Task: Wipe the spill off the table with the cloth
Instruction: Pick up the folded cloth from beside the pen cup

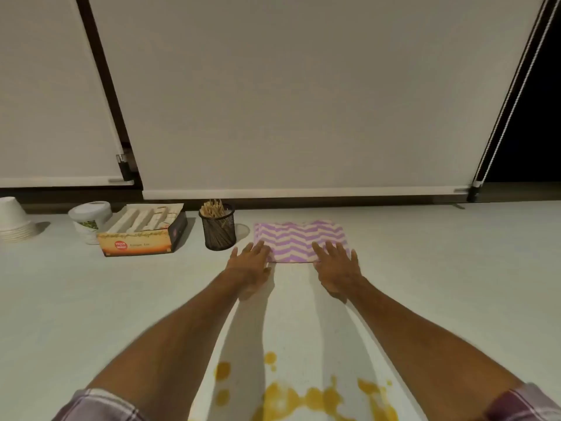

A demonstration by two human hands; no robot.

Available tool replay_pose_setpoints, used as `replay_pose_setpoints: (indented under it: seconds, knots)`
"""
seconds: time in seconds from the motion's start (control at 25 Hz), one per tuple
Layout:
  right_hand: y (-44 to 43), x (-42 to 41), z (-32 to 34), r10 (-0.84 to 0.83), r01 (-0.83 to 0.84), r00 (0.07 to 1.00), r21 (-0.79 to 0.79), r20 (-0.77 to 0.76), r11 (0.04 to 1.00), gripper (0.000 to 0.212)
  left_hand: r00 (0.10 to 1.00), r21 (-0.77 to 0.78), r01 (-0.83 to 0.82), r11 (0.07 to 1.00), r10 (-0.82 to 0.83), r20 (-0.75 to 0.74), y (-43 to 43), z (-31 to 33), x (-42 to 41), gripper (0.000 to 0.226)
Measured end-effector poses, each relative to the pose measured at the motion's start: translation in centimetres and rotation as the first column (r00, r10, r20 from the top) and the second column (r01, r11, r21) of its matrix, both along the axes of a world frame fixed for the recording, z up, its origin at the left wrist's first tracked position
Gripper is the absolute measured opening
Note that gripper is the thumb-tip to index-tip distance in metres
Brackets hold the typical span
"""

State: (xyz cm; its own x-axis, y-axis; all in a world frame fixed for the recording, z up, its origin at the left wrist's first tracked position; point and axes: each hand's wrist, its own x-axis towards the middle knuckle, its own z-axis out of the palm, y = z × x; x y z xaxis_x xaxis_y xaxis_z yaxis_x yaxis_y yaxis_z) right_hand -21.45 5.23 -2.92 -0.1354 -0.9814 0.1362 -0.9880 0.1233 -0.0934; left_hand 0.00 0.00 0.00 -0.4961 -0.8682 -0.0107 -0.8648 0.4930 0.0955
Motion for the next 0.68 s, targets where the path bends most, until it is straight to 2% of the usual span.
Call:
replay_pose_setpoints:
  seconds: [0.16, 0.28, 0.36, 0.4, 0.44, 0.52, 0.6, 0.68]
  knots:
    - [-2.1, -1.1, -0.4, -0.074, 0.067, 0.986, 0.052, 0.146, 0.996, 0.05, 0.968, 0.084, -0.139, 0.987, 0.153, -0.199, -1.2, -1.1, -1.6, 0.047]
    - [-3.4, -1.1, -0.3, -0.113, 0.107, 0.966, 0.037, 0.233, 0.994, 0.048, 0.922, 0.089, -0.286, 0.954, 0.3, -0.244, -1.7, -0.8, -3.5, 0.053]
    - [-4.1, -1.0, 0.0, -0.212, 0.23, 0.894, 0.001, 0.394, 0.973, 0.049, 0.894, 0.106, -0.354, 0.929, 0.369, -0.253, -2.2, -0.3, -4.5, 0.048]
    - [-4.5, -0.9, 0.2, -0.26, 0.315, 0.819, -0.022, 0.511, 0.949, 0.051, 0.877, 0.127, -0.377, 0.918, 0.397, -0.271, -2.6, 0.1, -4.8, 0.044]
    - [-4.8, -0.9, 0.4, -0.286, 0.361, 0.796, -0.038, 0.533, 0.932, 0.051, 0.838, 0.18, -0.404, 0.897, 0.441, -0.322, -3.2, 0.4, -5.1, 0.042]
    - [-5.1, -1.1, 1.0, -0.274, 0.361, 0.794, -0.058, 0.543, 0.931, 0.048, 0.677, 0.4, -0.421, 0.814, 0.576, -0.458, -4.4, 1.4, -5.2, 0.046]
    - [-5.5, -1.4, 1.5, -0.287, 0.373, 0.803, -0.064, 0.522, 0.926, 0.052, 0.473, 0.651, -0.327, 0.684, 0.716, -0.514, -5.3, 3.0, -5.2, 0.049]
    - [-5.9, -1.8, 2.1, -0.329, 0.439, 0.694, -0.014, 0.64, 0.898, 0.06, 0.303, 0.795, -0.239, 0.558, 0.821, -0.485, -5.6, 4.0, -4.9, 0.043]
